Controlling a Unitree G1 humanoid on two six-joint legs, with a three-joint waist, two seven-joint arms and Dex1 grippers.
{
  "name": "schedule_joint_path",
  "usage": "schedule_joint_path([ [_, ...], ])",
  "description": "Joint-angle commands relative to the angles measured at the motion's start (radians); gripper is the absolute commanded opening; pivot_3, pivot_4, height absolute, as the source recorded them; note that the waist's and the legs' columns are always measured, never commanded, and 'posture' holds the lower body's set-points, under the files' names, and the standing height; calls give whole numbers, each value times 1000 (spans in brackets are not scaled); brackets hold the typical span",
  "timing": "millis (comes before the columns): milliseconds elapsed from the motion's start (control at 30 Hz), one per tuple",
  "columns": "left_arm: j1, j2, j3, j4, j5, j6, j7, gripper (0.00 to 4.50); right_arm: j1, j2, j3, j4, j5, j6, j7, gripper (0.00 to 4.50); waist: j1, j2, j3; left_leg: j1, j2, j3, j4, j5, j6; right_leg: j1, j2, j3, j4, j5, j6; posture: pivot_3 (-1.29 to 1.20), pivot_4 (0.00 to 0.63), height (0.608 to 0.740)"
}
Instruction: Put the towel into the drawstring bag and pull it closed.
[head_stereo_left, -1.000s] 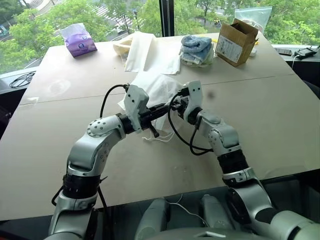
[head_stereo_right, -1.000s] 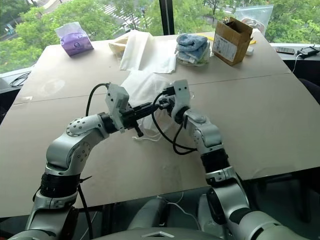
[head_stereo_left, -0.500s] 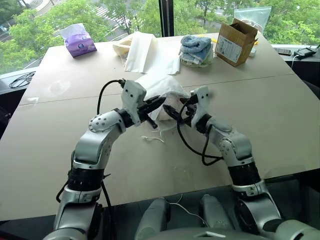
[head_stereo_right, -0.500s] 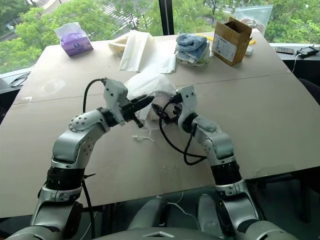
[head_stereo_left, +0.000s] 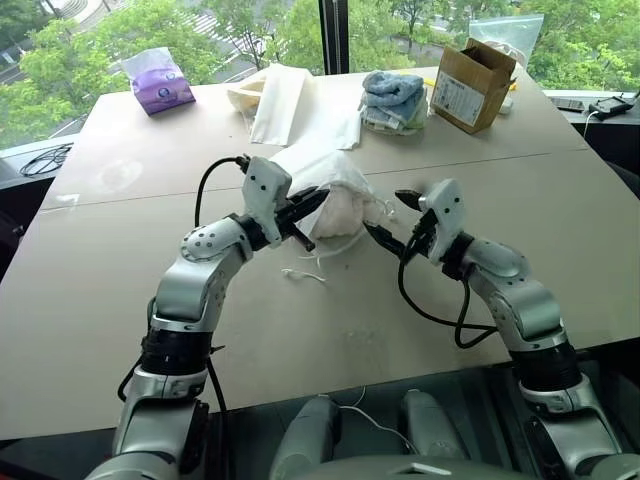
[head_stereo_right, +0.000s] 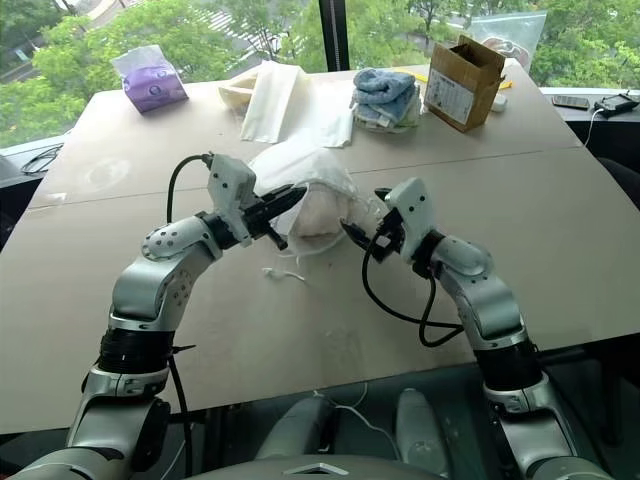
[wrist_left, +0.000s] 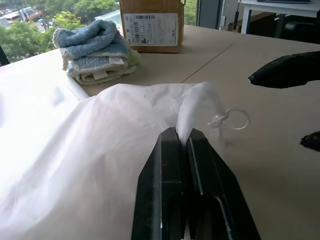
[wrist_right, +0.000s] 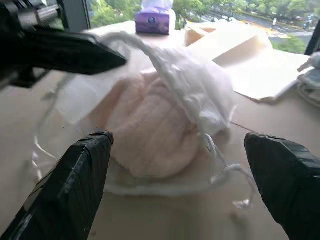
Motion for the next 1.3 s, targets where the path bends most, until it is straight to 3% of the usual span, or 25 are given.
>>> schedule_joint_path([
  [33, -22, 2, 15, -19, 1, -26, -4, 0, -26, 32, 1, 97, -84, -77, -92, 4473, 0, 0, 0, 0, 0, 0, 0, 0, 0, 0, 0, 0, 0, 0, 0, 0, 150, 740],
  [467, -14, 12, 21, -27, 1, -21, -6, 0, -78, 197, -100, 200, -68, -168, -235, 4473, -2, 0, 0, 0, 0, 0, 0, 0, 0, 0, 0, 1, 0, 0, 0, 0, 150, 740],
  [1100, -11, 13, 22, -23, 3, -21, -4, 0, -31, 179, -122, 121, -59, -155, -231, 4473, -3, 0, 0, 0, 0, 0, 1, 0, 0, 0, 0, 1, 1, 0, 0, 0, 150, 740],
  [1300, -11, 9, 20, -22, 5, -24, -4, 0, -66, 187, -99, 184, -105, -168, -260, 4473, -4, 0, 0, 0, 0, 1, 1, 0, 0, -1, 0, 1, 2, 0, 0, 0, 150, 740],
])
